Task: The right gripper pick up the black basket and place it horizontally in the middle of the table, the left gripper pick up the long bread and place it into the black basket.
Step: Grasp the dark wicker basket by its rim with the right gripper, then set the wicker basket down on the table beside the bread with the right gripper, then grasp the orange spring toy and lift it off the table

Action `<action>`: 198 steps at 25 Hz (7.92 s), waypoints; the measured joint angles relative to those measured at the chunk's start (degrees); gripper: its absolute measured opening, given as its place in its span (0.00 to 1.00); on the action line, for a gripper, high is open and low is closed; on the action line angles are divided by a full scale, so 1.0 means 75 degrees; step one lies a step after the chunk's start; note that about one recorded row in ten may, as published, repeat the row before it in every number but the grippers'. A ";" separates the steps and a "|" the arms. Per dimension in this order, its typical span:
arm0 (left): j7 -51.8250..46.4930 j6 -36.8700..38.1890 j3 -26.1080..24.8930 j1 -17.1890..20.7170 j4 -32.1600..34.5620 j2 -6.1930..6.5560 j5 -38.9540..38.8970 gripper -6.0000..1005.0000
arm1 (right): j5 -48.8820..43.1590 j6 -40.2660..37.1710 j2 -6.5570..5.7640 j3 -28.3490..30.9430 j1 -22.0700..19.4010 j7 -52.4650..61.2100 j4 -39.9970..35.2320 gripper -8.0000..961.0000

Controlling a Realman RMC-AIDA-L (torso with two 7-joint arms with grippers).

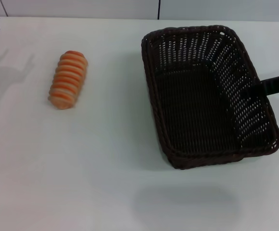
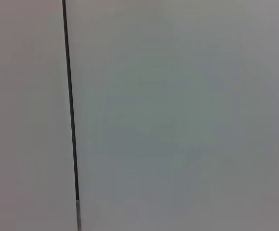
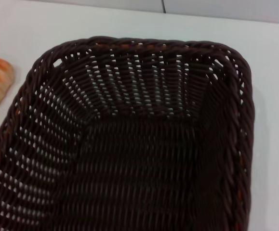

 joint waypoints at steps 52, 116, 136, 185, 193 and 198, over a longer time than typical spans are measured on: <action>-0.0084 0.0095 0.0299 0.0009 0.0033 0.0003 0.0010 0.78 | 0.2100 0.0813 -0.1166 0.2532 0.1461 -0.8570 -0.3049 0.22; -0.0094 -0.0536 -0.0586 0.0006 -0.0087 -0.0026 -0.0477 0.78 | 0.2948 -0.0516 -0.1088 0.2128 0.2675 -1.0459 -0.5089 0.20; -0.0106 -0.0539 -0.0495 -0.0054 -0.0074 -0.0023 -0.0481 0.78 | 0.2853 -0.0617 -0.0999 0.0934 0.2928 -0.9684 -0.4887 0.33; -0.0269 -0.0070 0.0100 -0.0022 -0.0370 0.0014 -0.0406 0.78 | 1.3463 -0.4894 0.0127 0.0628 -0.5732 -1.4234 -0.0407 0.49; -0.1402 0.1103 0.1098 0.0151 -0.1348 0.0064 0.0110 0.78 | 1.3795 -0.4967 0.0126 0.0905 -0.5798 -1.4629 -0.1062 0.49; -0.2358 0.1593 0.1345 0.0351 -0.2029 0.0066 0.0825 0.78 | 1.3786 -0.4994 0.0125 0.0914 -0.5811 -1.4721 -0.1069 0.49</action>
